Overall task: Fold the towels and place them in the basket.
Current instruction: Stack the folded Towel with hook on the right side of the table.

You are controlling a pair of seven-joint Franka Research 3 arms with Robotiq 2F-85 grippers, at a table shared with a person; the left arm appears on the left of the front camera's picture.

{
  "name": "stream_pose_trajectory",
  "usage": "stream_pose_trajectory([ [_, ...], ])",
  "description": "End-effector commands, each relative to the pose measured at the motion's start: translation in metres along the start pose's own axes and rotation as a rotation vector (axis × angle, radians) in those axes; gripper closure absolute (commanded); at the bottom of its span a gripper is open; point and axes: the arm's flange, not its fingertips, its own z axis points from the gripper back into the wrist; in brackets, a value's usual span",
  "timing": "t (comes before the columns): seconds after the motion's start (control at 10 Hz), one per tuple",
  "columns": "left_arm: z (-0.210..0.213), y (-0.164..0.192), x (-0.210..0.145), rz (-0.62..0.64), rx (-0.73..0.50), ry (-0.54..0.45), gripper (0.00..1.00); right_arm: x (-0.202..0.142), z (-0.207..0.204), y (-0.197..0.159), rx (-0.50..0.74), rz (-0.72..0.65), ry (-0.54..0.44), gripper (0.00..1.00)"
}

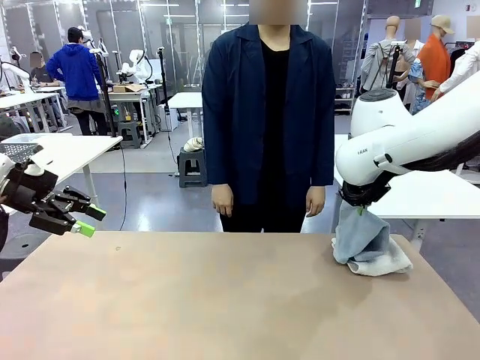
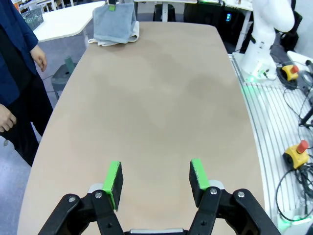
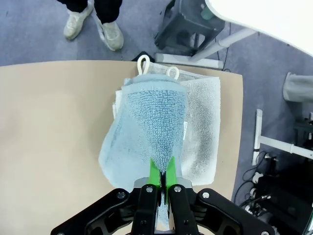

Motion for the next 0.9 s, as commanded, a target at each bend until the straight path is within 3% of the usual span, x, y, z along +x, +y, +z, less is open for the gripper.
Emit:
stream_pose_trajectory([
  [0.0, 0.002, 0.0, 0.001, -0.009, -0.007, -0.003, 0.3, 0.02, -0.022, -0.029, 0.063, -0.008, 0.062, 0.95],
  [0.2, 0.002, 0.0, 0.001, -0.009, -0.007, -0.003, 0.3, 0.029, -0.051, -0.053, 0.083, -0.017, 0.1, 0.95],
  [0.8, 0.002, 0.0, 0.001, -0.009, -0.007, -0.003, 0.3, 0.033, -0.077, -0.101, 0.134, -0.031, 0.191, 0.95],
])
